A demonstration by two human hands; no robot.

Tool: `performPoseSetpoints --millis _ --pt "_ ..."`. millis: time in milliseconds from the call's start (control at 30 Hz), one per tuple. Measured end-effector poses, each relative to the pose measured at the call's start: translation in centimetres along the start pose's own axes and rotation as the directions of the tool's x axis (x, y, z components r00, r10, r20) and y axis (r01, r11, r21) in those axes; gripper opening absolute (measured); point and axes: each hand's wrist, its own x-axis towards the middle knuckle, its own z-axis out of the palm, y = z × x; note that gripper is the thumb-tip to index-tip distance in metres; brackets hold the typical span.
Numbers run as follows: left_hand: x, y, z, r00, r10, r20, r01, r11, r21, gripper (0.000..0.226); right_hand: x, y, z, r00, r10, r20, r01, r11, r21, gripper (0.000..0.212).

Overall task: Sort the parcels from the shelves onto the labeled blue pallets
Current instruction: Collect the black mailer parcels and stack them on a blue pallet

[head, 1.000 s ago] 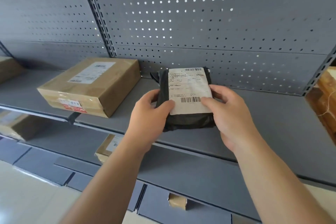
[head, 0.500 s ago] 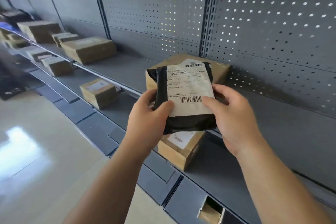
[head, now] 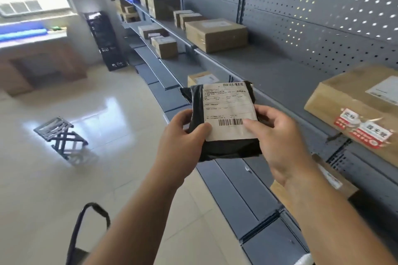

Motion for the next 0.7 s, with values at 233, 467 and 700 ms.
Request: performPoseSetpoints --millis 233,467,700 --pt "7.2 -1.2 -4.8 0.979 -0.018 -0.203 0.024 0.999 0.026 0.034 8.5 0.5 8.3 0.984 -0.003 0.178 -0.002 1.0 0.025 0.029" --pt "14.9 -0.6 -7.5 0.92 -0.029 -0.391 0.047 0.998 0.036 0.035 17.6 0.1 15.4 0.931 -0.032 0.364 0.017 0.999 0.043 0.021" --pt "20.3 -1.4 -12.0 0.857 -0.087 -0.509 0.079 0.996 -0.037 0.028 23.1 0.4 23.3 0.86 -0.036 0.509 0.048 0.999 -0.01 0.023"
